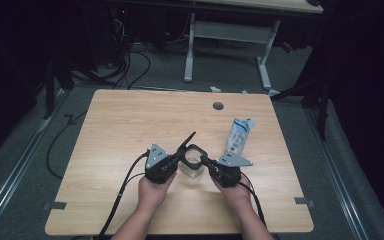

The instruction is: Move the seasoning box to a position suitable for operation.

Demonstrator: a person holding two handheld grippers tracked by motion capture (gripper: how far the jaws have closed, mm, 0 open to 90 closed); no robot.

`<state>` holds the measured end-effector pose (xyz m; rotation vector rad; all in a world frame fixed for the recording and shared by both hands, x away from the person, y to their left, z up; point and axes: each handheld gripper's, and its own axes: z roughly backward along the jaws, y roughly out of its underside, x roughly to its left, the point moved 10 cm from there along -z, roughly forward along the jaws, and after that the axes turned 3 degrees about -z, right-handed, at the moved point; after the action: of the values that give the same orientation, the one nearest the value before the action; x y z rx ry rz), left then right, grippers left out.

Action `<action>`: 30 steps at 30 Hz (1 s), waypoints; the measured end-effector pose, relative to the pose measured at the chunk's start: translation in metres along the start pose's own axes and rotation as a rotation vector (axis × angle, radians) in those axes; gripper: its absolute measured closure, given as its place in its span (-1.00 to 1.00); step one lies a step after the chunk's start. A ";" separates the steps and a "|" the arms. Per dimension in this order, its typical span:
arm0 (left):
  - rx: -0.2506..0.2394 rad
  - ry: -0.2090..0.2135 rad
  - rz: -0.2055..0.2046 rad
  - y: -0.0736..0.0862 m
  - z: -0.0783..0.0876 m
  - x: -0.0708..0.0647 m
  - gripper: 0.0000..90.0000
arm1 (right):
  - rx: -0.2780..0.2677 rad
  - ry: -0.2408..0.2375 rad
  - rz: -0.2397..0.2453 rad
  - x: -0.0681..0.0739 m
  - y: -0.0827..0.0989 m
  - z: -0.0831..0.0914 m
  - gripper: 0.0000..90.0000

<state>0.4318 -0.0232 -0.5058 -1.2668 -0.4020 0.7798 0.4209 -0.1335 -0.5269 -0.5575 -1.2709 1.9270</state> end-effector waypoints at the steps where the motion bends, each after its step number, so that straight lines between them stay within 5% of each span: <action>1: 0.000 0.000 0.000 0.000 0.000 0.000 0.99 | 0.000 -0.002 -0.003 0.000 0.000 0.000 1.00; 30: -0.002 -0.071 0.034 -0.002 0.002 0.021 1.00 | -0.010 -0.015 -0.005 -0.001 0.001 0.000 1.00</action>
<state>0.4452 -0.0069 -0.5062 -1.2535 -0.4398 0.8552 0.4211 -0.1343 -0.5273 -0.5451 -1.2905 1.9251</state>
